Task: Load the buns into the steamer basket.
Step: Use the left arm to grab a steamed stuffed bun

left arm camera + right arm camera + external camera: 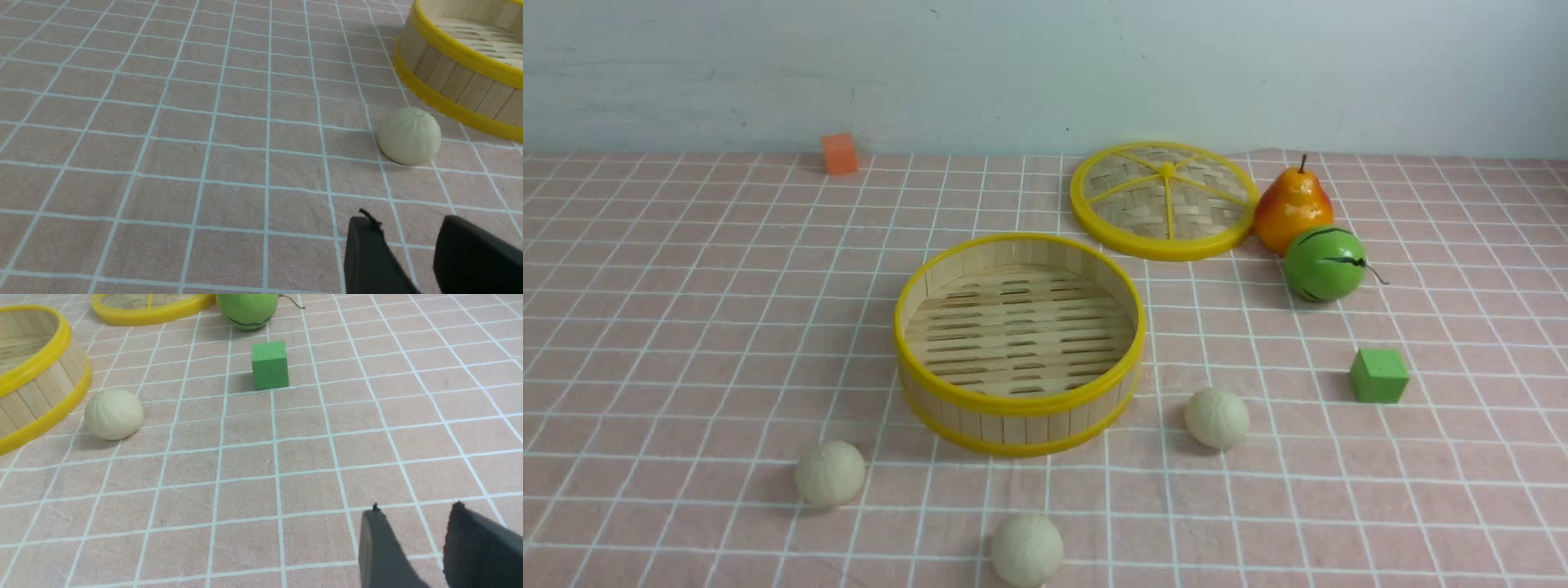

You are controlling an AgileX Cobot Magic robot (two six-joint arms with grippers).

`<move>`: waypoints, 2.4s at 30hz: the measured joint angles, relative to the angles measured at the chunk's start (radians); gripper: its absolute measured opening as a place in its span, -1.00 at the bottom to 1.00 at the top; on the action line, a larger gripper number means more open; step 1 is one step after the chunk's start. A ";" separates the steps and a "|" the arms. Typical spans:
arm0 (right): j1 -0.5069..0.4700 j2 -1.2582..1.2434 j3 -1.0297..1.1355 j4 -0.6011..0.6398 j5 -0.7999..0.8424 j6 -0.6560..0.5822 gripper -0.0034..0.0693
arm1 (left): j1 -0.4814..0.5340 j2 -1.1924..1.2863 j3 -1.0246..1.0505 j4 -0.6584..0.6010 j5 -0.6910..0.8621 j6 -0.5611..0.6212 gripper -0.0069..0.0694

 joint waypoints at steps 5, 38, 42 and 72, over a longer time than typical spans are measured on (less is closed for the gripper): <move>0.000 0.000 0.000 0.000 0.000 0.000 -0.25 | 0.000 0.000 0.000 0.000 0.000 0.000 -0.19; 0.000 0.000 0.000 -0.027 -0.005 0.000 -0.25 | 0.000 0.000 0.000 0.000 0.000 0.000 -0.19; 0.000 0.000 0.000 -0.056 -0.006 -0.001 -0.25 | 0.000 0.000 0.000 0.004 0.000 0.000 -0.19; 0.000 0.000 0.009 0.643 0.012 0.116 -0.25 | 0.000 0.000 0.001 -0.421 -0.276 -0.482 -0.19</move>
